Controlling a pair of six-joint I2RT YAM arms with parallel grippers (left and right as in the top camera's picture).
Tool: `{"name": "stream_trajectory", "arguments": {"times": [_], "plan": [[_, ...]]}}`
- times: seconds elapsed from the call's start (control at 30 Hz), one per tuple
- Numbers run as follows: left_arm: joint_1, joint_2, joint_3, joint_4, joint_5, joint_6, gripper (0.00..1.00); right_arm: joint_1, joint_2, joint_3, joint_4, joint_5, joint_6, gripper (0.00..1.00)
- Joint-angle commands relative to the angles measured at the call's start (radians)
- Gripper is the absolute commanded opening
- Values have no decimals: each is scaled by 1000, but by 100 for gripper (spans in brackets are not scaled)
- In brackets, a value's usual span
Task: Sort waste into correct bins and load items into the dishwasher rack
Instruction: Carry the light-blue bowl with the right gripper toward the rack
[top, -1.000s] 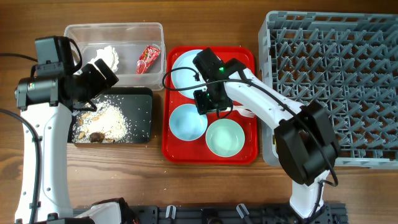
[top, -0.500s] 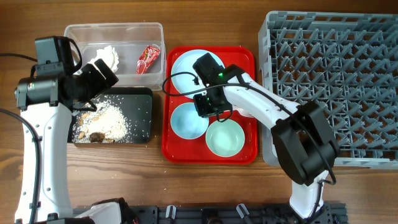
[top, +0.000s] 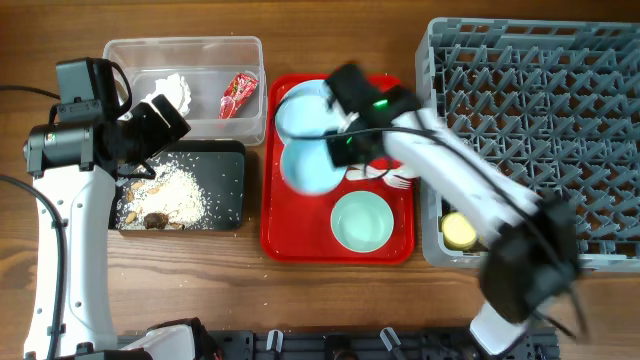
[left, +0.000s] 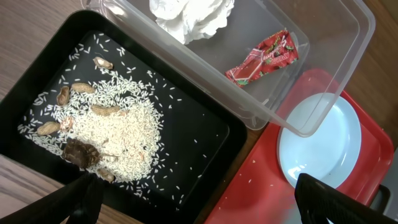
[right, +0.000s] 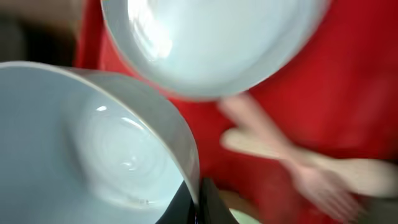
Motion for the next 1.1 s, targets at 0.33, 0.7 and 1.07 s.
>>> {"name": "stream_trajectory", "arguments": {"times": [0.33, 0.7, 1.07], "plan": [[5, -6, 12, 0, -2, 2, 100, -234, -216, 62, 186, 1176, -11, 4], [5, -6, 12, 0, -2, 2, 100, -284, 121, 62, 875, 1442, -790, 4], [5, -6, 12, 0, -2, 2, 100, -284, 304, 62, 879, 1468, -905, 4]]}}
